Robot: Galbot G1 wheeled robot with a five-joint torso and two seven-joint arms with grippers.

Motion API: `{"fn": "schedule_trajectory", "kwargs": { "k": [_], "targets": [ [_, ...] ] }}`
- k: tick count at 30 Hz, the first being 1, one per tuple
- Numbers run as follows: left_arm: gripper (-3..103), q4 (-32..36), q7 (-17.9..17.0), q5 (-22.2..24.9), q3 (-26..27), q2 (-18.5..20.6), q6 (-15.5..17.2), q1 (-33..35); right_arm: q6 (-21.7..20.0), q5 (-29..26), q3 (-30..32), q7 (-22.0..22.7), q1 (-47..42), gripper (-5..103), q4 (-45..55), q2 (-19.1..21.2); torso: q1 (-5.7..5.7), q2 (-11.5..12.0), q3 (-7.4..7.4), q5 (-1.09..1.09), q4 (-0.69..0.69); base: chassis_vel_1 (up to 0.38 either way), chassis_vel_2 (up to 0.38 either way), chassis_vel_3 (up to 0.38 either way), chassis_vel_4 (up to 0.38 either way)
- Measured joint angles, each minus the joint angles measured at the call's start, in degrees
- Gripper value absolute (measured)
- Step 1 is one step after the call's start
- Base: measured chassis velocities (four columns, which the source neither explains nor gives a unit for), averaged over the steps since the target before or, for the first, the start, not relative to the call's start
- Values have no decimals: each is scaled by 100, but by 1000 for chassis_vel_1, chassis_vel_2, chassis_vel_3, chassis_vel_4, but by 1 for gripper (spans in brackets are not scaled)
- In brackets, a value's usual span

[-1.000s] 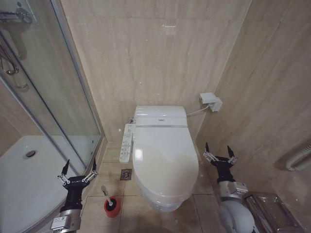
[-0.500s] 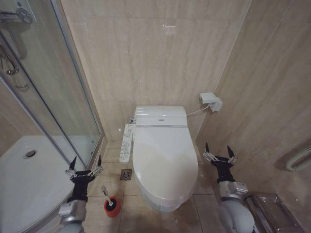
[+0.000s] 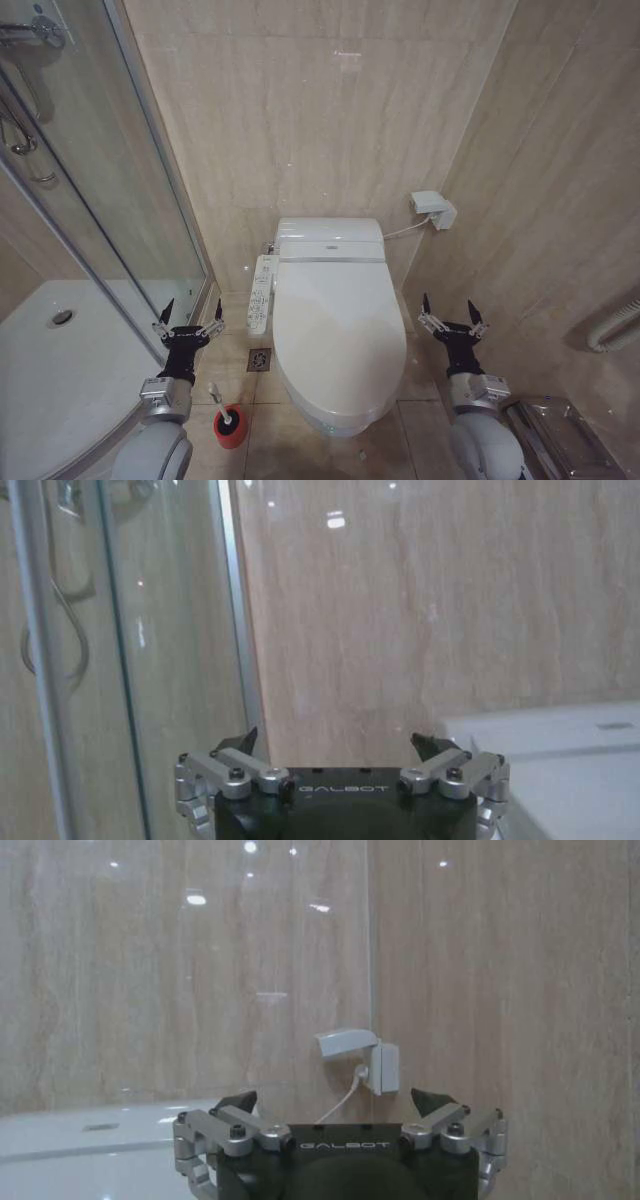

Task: Open the toilet lid, clean the toilet bowl with a toilet brush, close the toilet lid, and flush.

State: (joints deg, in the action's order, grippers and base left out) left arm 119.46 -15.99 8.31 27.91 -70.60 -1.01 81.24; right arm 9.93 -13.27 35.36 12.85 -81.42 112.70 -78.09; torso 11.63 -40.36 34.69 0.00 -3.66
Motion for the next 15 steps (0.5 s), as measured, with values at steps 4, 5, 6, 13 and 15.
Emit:
{"fn": "schedule_trajectory", "kwargs": {
  "k": [4,5,6,13,15],
  "targets": [
    [100,128,-22,-35,33,34,-129,21,0,0,0,0,0,100,0,0,0,0,0,1,-1,0,0,0,0],
    [100,80,-23,-90,31,39,-273,26,0,0,0,0,0,100,0,0,0,0,0,1,-1,0,0,0,0],
    [100,-32,-22,-154,23,45,-450,27,0,0,0,0,0,100,0,0,0,0,0,2,-2,0,0,0,0],
    [100,-741,-59,-197,-69,29,-1202,42,0,1,0,0,0,100,0,0,0,0,0,-1,-1,0,0,0,0],
    [100,-785,-90,-159,-73,20,-1202,35,0,1,0,0,0,100,0,0,0,0,0,0,-1,0,0,0,0]
  ]
}}
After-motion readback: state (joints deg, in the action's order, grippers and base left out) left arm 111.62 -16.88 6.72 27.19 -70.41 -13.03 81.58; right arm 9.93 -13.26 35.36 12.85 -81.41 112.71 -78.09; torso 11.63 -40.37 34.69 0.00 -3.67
